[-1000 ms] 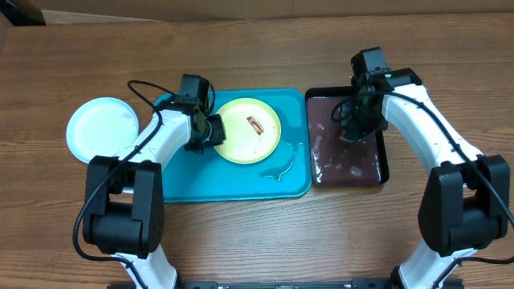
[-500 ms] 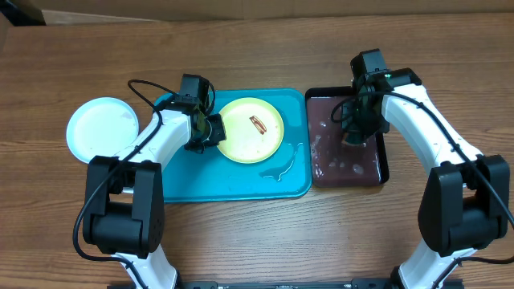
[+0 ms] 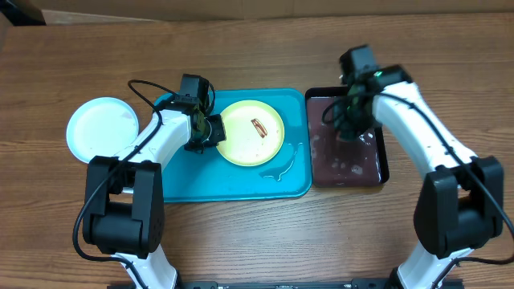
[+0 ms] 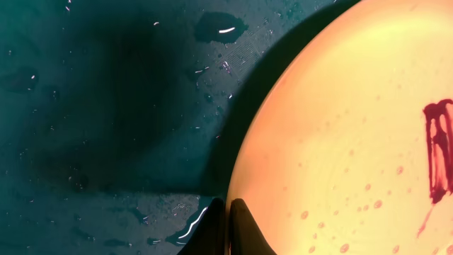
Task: Clean dirty plates on tray and stack at the side
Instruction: 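Rub the sponge in the black tray's water with the right gripper, then lift the wet sponge and carry it leftward onto the yellow plate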
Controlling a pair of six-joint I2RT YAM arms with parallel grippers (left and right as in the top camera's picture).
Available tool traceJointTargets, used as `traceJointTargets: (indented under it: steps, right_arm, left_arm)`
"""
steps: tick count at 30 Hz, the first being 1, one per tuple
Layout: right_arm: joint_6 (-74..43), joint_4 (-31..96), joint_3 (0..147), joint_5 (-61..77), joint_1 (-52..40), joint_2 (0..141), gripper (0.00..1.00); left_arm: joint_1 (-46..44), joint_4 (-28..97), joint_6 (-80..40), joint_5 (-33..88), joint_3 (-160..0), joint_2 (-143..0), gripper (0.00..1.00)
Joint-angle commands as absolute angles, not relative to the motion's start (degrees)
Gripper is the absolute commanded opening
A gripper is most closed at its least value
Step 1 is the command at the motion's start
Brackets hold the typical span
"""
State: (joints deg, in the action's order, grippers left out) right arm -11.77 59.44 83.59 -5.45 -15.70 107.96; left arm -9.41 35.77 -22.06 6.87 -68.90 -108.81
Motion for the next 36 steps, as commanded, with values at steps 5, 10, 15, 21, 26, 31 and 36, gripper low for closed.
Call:
traceJointTargets:
  steps: [5,10,15,21,26,31,36]
  right_arm:
    - [-10.4,60.6,84.6,-11.6,-16.8,107.5,0.04]
    - [-10.0,68.7,95.1,-11.7,-16.8,107.5,0.04]
    - [-8.9,73.7,105.7,-9.4,-16.8,107.5,0.04]
    - [-8.8,75.4,107.6,-5.4,-16.8,107.5,0.04]
    - [-8.8,74.1,103.3,-2.9,-16.8,107.5,0.04]
    - [-9.3,70.5,100.8,-4.4,-16.8,107.5,0.04]
    - [-11.9,71.2,106.1,-2.4,-17.9,107.5,0.04]
  left_arm:
    - [-9.8,36.0,-20.5,7.1,-68.6,-109.2,0.04]
    - [-9.8,36.0,-20.5,7.7,-68.6,-109.2,0.04]
    - [-9.8,35.9,-20.5,9.5,-68.6,-109.2,0.04]
    - [-9.8,35.9,-20.6,9.5,-68.6,-109.2,0.04]
    - [-9.8,35.9,-20.6,9.5,-68.6,-109.3,0.04]
    - [-9.8,35.9,-20.6,9.5,-68.6,-109.2,0.04]
    - [-9.8,35.9,-20.6,9.5,-68.6,-109.2,0.04]
